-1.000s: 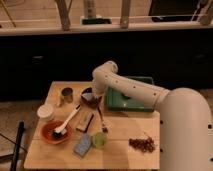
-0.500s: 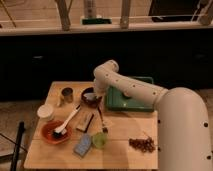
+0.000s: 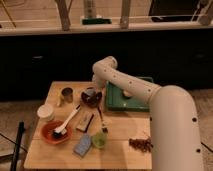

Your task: Wipe purple bowl with towel

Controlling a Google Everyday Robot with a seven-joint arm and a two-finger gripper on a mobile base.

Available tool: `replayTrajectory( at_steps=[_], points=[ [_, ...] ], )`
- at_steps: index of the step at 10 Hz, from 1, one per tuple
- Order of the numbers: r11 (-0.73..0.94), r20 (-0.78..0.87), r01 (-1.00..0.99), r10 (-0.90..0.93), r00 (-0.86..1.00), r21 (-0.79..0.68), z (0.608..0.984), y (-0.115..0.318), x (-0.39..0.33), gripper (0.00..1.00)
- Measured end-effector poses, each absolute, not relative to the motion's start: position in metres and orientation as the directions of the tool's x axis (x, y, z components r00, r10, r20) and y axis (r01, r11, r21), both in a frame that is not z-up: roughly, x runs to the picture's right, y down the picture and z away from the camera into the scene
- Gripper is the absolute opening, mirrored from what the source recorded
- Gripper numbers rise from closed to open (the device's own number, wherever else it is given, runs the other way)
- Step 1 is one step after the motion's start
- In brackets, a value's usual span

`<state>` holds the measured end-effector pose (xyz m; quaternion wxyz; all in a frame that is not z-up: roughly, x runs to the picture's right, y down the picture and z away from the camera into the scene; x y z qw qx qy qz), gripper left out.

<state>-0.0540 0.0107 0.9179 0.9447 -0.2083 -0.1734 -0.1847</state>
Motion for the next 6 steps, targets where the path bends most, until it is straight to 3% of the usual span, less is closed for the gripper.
replayTrajectory(
  at_steps=[6],
  points=[
    [0.773,0.504,0.543,-0.344,0.792,-0.327,0.912,0.038,-0.093,0.00]
  ],
)
